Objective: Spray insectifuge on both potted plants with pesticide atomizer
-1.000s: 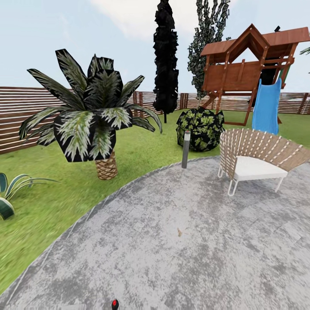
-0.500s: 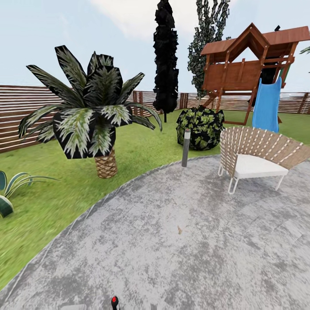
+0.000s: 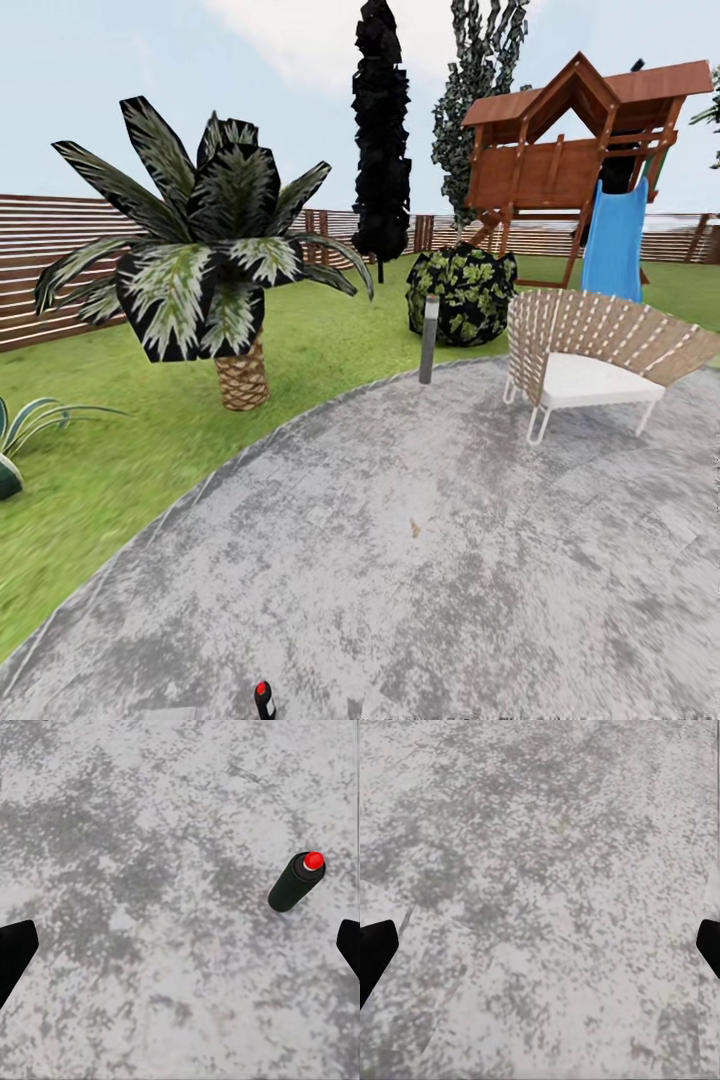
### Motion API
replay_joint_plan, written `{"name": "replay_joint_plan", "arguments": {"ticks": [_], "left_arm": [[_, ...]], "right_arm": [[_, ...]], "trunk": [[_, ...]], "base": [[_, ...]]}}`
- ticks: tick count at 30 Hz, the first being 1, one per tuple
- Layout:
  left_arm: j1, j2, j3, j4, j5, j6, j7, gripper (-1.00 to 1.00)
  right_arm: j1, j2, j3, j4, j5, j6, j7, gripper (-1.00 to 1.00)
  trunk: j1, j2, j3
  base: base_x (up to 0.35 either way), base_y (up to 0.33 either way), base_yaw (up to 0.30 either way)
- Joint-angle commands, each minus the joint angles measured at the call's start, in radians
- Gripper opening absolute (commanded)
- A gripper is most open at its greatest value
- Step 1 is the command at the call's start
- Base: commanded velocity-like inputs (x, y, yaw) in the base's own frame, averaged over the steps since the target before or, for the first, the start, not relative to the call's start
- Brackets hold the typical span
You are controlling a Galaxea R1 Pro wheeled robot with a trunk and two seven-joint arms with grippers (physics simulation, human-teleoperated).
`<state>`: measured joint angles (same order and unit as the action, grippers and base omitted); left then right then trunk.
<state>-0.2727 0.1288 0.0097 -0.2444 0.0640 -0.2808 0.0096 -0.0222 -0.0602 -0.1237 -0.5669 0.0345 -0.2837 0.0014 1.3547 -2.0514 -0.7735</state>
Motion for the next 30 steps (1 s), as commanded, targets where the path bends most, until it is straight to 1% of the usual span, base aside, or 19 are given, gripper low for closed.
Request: {"name": "replay_joint_plan", "arguments": {"ticks": [1,5,12,16,17,19,20,21,23,24,27,28,30], "left_arm": [[0.0,0.0,0.0,0.0,0.007,-0.003,0.0,1.0],[0.0,0.0,0.0,0.0,0.006,-0.003,0.0,1.0],[0.0,0.0,-0.001,-0.001,0.004,-0.003,0.0,1.0],[-0.001,-0.001,-0.001,-0.005,0.004,-0.003,0.0,1.0],[-0.004,-0.001,-0.001,-0.009,0.004,-0.002,0.0,1.0],[-0.014,-0.004,-0.002,-0.015,0.004,0.005,0.0,1.0],[-0.033,-0.006,-0.003,-0.023,0.004,0.01,0.0,1.0],[-0.075,-0.007,-0.003,-0.021,0.004,0.014,0.0,1.0],[-0.135,-0.008,-0.005,-0.018,0.001,0.017,0.0,1.0],[-0.169,-0.008,-0.006,-0.017,-0.001,0.023,0.0,1.0],[-0.198,-0.008,-0.007,-0.021,-0.002,0.049,0.0,1.0],[-0.207,-0.007,-0.009,-0.024,-0.004,0.07,0.0,1.0],[-0.209,-0.007,-0.011,-0.025,-0.007,0.079,-0.001,1.0]], "right_arm": [[-0.001,0.0,-0.002,0.001,0.003,-0.003,0.0,1.0],[-0.001,0.0,-0.002,0.001,0.004,-0.003,0.0,1.0],[-0.001,0.0,-0.002,0.0,0.004,-0.003,-0.004,1.0],[-0.003,0.0,-0.002,-0.021,0.004,-0.002,-0.005,1.0],[-0.009,-0.001,-0.002,-0.042,0.004,-0.002,-0.005,1.0],[-0.039,-0.001,-0.002,-0.096,0.004,0.0,-0.005,1.0],[-0.075,-0.001,-0.002,-0.128,0.005,0.003,-0.005,1.0],[-0.121,-0.001,-0.002,-0.143,0.005,0.005,-0.003,1.0],[-0.186,-0.001,-0.002,-0.151,0.005,0.006,0.0,1.0],[-0.228,-0.001,-0.002,-0.154,0.005,0.008,0.001,1.0],[-0.27,-0.001,-0.001,-0.158,0.006,0.01,0.003,1.0],[-0.29,-0.003,-0.001,-0.163,0.006,0.009,0.005,1.0],[-0.3,-0.003,0.0,-0.165,0.006,0.007,0.005,1.0]], "trunk": [[0.004,-0.008,-0.004],[0.019,-0.036,-0.017],[0.046,-0.085,-0.039],[0.046,-0.085,-0.039],[0.046,-0.085,-0.039],[0.046,-0.085,-0.039],[0.046,-0.085,-0.039],[0.046,-0.085,-0.039],[0.046,-0.085,-0.039],[0.046,-0.085,-0.039],[0.046,-0.085,-0.039],[0.046,-0.085,-0.039],[0.046,-0.085,-0.039]], "base": [[0.0,0.0,-0.207],[0.0,0.0,-0.207],[0.0,0.0,-0.044],[0.0,0.0,-0.005],[0.0,0.0,-0.002],[0.0,0.0,-0.001],[0.0,0.0,0.0],[0.0,0.0,0.0],[0.0,0.0,0.0],[0.0,0.0,0.0],[0.0,0.0,0.0],[0.0,0.0,0.0],[0.0,0.0,0.0]]}}
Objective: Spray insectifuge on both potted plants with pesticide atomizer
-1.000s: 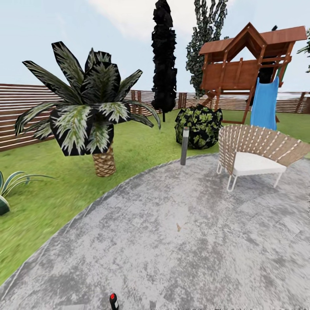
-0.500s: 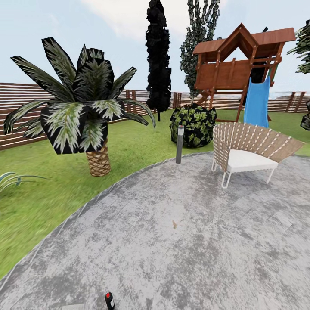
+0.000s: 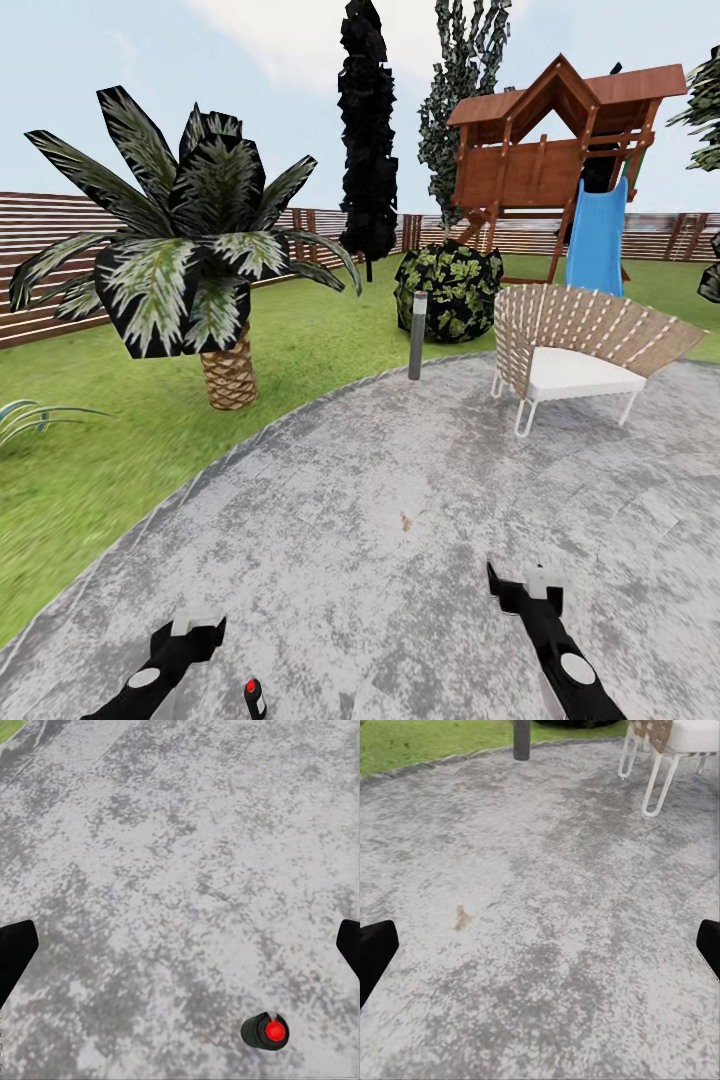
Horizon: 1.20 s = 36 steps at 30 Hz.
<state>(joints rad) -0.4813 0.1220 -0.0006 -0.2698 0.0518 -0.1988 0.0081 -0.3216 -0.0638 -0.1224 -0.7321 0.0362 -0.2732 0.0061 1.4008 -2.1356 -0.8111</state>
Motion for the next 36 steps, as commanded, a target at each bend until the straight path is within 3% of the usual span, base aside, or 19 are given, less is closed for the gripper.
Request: {"name": "replay_joint_plan", "arguments": {"ticks": [1,7,16,36], "left_arm": [[0.0,0.0,-0.001,0.001,0.005,-0.001,0.0,1.0],[0.005,0.002,-0.004,0.006,0.002,0.003,-0.004,1.0],[0.004,0.005,-0.008,0.007,0.002,-0.011,-0.014,1.0],[0.006,0.004,-0.015,0.015,0.003,-0.029,-0.024,1.0]], "right_arm": [[-0.003,0.0,-0.001,0.0,0.004,-0.003,0.001,1.0],[-0.011,0.001,0.001,0.002,0.008,-0.002,0.001,1.0],[-0.012,0.001,0.01,0.005,0.046,-0.001,0.001,1.0],[-0.012,0.002,0.013,0.004,0.052,-0.002,0.0,1.0]], "trunk": [[0.0,0.0,-0.001],[0.0,0.0,-0.001],[0.0,0.0,-0.001],[0.076,-0.14,-0.064]], "base": [[0.0,0.0,0.0],[0.0,0.0,0.0],[0.0,0.0,0.0],[0.0,0.0,-0.078]]}}
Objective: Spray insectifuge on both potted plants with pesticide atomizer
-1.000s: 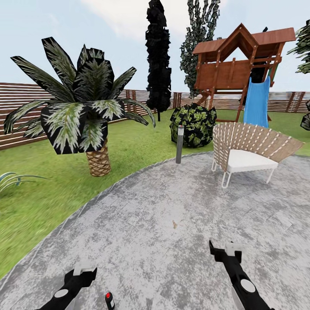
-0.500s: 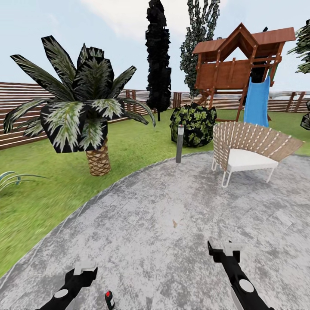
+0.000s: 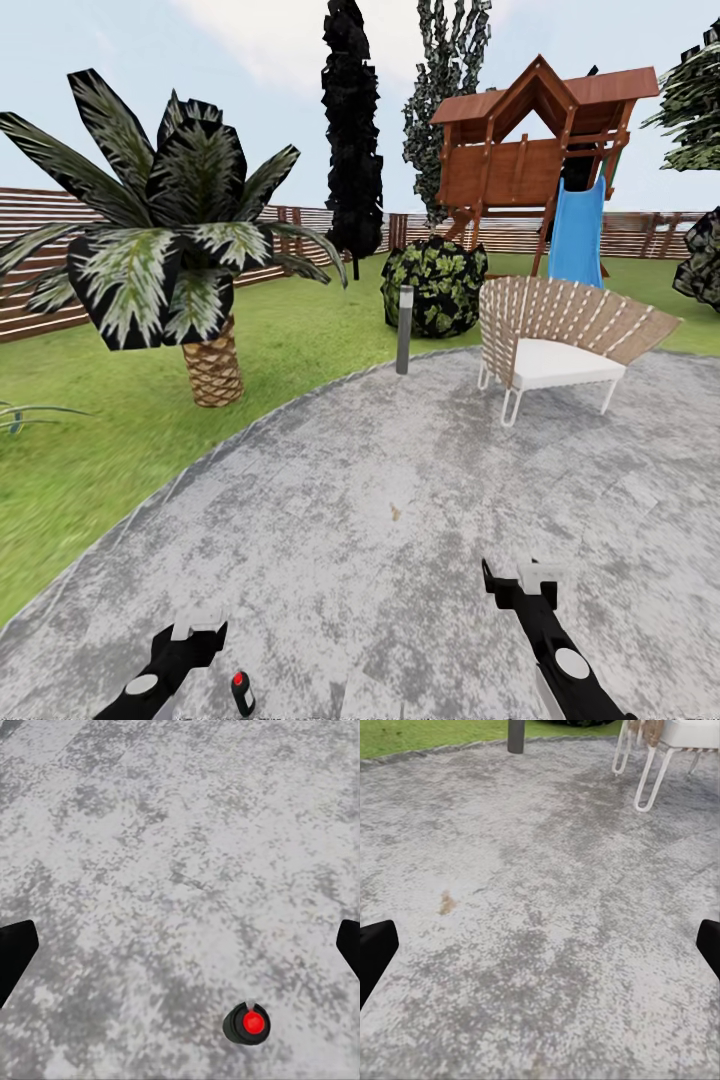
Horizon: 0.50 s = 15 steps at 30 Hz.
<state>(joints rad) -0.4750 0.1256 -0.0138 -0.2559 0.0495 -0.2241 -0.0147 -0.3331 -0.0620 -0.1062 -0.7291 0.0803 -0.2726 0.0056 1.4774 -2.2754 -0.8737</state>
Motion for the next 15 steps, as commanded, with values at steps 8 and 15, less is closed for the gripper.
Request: {"name": "replay_joint_plan", "arguments": {"ticks": [8,15], "left_arm": [[-0.001,0.005,-0.002,0.021,0.004,-0.068,-0.002,1.0],[-0.001,0.002,-0.002,0.024,0.001,-0.092,-0.002,1.0]], "right_arm": [[-0.001,0.002,-0.003,0.0,0.007,-0.002,0.0,1.0],[-0.001,0.002,-0.007,-0.002,0.007,-0.002,-0.001,1.0]], "trunk": [[0.031,-0.057,-0.026],[0.057,-0.106,-0.054]], "base": [[0.0,0.0,-0.002],[0.0,0.0,0.0]]}}
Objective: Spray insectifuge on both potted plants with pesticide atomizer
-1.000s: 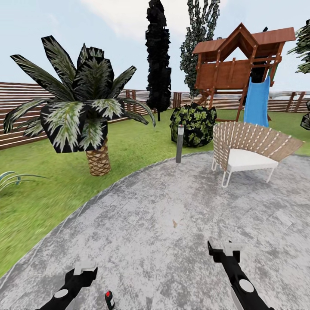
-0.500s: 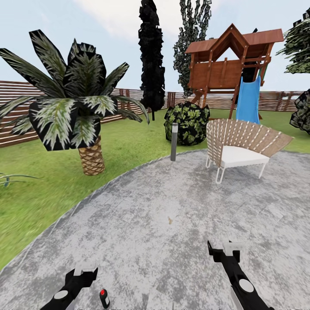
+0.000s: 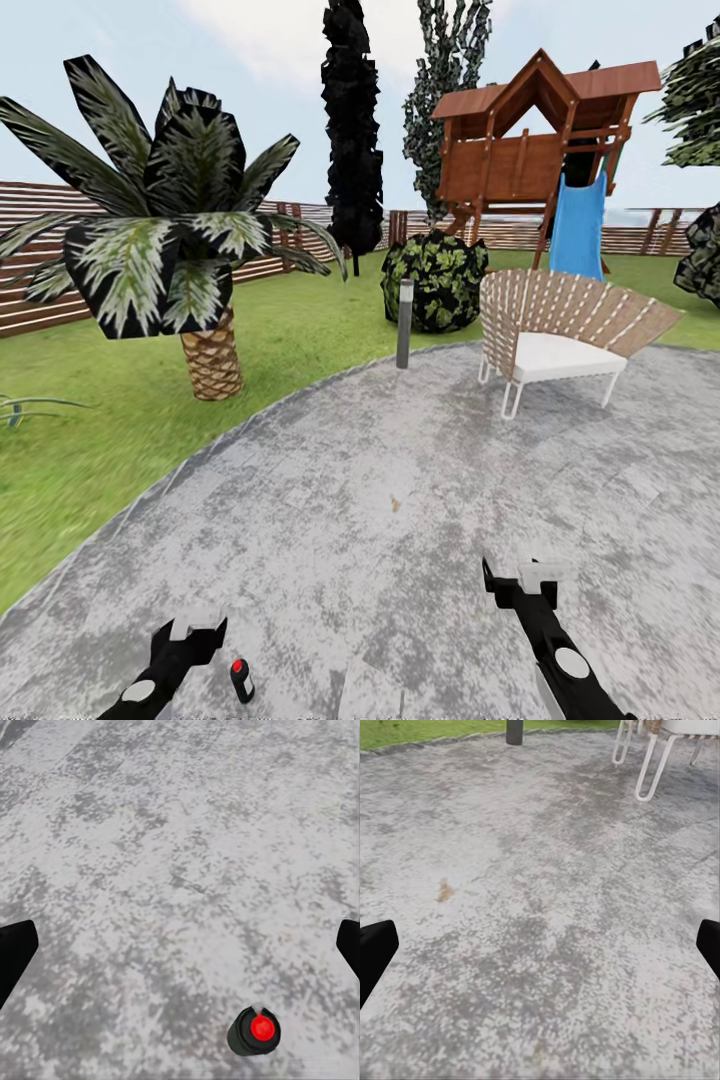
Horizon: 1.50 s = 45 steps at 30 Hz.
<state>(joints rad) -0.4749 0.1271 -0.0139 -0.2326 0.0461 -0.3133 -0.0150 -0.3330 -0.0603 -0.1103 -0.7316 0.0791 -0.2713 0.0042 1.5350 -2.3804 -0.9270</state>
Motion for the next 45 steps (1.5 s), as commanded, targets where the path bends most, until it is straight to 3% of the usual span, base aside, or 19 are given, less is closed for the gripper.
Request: {"name": "replay_joint_plan", "arguments": {"ticks": [1,29,33,37,45], "left_arm": [[-0.001,0.0,-0.001,0.001,0.002,-0.004,-0.001,1.0],[-0.001,0.001,0.003,-0.001,0.003,-0.014,0.001,1.0],[-0.001,0.001,0.003,0.0,0.01,-0.07,0.001,1.0],[0.0,0.001,0.004,0.005,0.012,-0.092,0.001,1.0],[0.001,0.0,0.007,0.024,0.014,-0.1,0.001,1.0]], "right_arm": [[-0.001,0.0,-0.003,0.0,0.008,-0.003,0.0,1.0],[-0.001,0.0,-0.002,-0.003,0.007,-0.004,-0.001,1.0],[0.0,0.0,-0.003,-0.003,0.008,-0.003,-0.001,1.0],[-0.001,0.0,-0.004,-0.003,0.007,0.006,-0.001,1.0],[-0.001,0.0,-0.006,-0.003,0.007,0.024,-0.001,1.0]], "trunk": [[0.004,-0.008,-0.006],[0.004,-0.008,-0.014],[0.004,-0.008,-0.017],[0.004,-0.008,-0.023],[0.034,-0.064,-0.06]], "base": [[0.0,0.0,0.0],[0.029,-0.119,0.0],[0.0,0.0,0.0],[0.0,0.0,0.0],[0.0,0.0,0.0]]}}
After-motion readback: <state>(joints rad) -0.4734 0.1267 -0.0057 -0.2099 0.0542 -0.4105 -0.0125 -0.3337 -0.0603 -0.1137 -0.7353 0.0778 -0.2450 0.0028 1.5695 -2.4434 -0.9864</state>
